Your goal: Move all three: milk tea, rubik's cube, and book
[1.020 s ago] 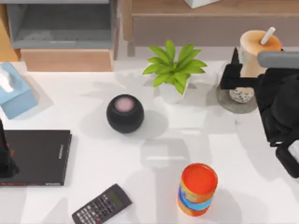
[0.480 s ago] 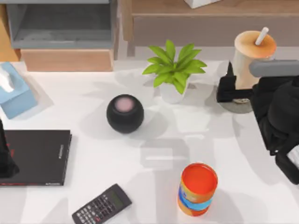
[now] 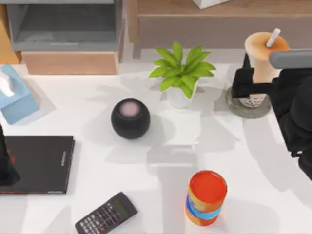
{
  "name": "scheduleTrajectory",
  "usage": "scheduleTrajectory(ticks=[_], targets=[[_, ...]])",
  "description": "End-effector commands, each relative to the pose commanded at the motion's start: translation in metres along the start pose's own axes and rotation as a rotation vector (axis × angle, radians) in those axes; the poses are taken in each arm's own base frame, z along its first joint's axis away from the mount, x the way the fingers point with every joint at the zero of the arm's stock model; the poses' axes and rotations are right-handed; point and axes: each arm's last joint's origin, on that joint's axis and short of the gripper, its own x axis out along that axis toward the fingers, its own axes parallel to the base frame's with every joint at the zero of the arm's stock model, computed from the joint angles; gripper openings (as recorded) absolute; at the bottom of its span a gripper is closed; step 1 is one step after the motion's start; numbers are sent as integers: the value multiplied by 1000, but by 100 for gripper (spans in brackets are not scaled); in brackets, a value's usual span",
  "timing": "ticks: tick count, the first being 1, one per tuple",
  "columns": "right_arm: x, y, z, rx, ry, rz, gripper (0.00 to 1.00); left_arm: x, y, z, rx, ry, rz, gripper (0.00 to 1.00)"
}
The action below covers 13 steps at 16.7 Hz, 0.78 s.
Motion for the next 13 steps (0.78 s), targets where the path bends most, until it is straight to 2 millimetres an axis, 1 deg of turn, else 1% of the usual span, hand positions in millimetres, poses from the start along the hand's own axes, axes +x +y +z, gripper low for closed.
scheduleTrajectory(ticks=[2,8,10,13], targets=[[-3,0,5,-1,4,2,100,0,0,0,0,0,0,100],[-2,-1,5,0,0,-3,100,0,0,0,0,0,0,100],[1,0,7,-17,7,4,100,0,0,0,0,0,0,100],[11,-3,19,-64,5,11,100,0,0,0,0,0,0,100]])
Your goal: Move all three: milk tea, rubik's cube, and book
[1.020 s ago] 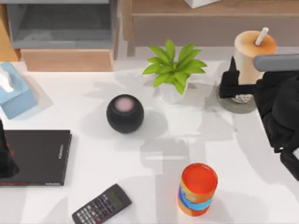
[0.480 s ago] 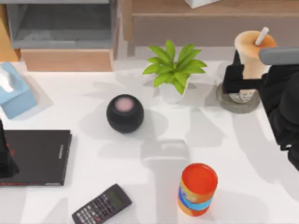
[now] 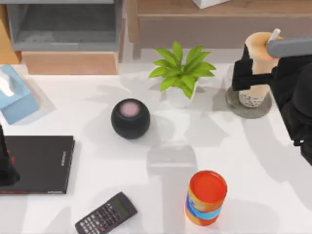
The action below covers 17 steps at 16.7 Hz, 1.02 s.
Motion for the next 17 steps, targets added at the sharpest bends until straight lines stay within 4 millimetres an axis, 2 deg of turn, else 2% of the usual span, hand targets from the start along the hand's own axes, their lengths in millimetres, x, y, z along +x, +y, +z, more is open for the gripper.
scheduleTrajectory(ticks=[5,8,17], targets=[[9,-20,26,-104,40,4,100,0,0,0,0,0,0,100],[9,-33,35,-161,102,8,100,0,0,0,0,0,0,100],[-3,-74,60,-286,271,5,100,0,0,0,0,0,0,100]])
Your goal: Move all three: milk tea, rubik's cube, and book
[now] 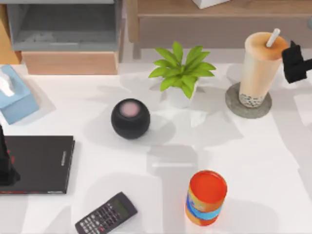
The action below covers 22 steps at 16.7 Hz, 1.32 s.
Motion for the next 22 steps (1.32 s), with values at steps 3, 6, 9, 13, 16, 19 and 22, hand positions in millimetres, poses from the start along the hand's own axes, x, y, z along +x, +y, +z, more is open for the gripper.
scheduleTrajectory(ticks=[3,6,9,13,16,19,22], targets=[[-8,-14,-3,-20,76,7,100,0,0,0,0,0,0,100],[-18,-26,-8,-32,162,16,100,0,0,0,0,0,0,100],[-28,-38,-16,-34,258,25,100,0,0,0,0,0,0,100],[-44,-53,-30,-19,400,40,100,0,0,0,0,0,0,100],[-57,-62,-42,1,522,54,100,0,0,0,0,0,0,100],[-71,-69,-55,29,645,69,100,0,0,0,0,0,0,100],[-86,-75,-68,67,774,93,100,0,0,0,0,0,0,100]])
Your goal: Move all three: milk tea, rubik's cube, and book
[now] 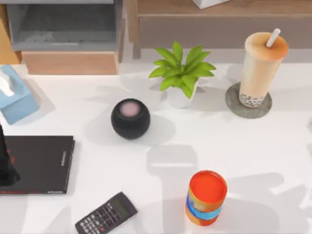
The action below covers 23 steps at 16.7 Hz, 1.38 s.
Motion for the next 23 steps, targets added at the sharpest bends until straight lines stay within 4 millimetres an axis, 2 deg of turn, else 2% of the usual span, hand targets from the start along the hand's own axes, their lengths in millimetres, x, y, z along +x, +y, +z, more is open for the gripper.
scheduleTrajectory(ticks=[9,11,18,23], targets=[[-22,-4,-66,176,418,173,100,0,0,0,0,0,0,100],[-24,-3,-73,206,454,189,100,0,0,0,0,0,0,100],[-23,-3,-72,204,455,190,100,0,0,0,0,0,0,100],[5,3,-84,206,452,189,100,0,0,0,0,0,0,100]])
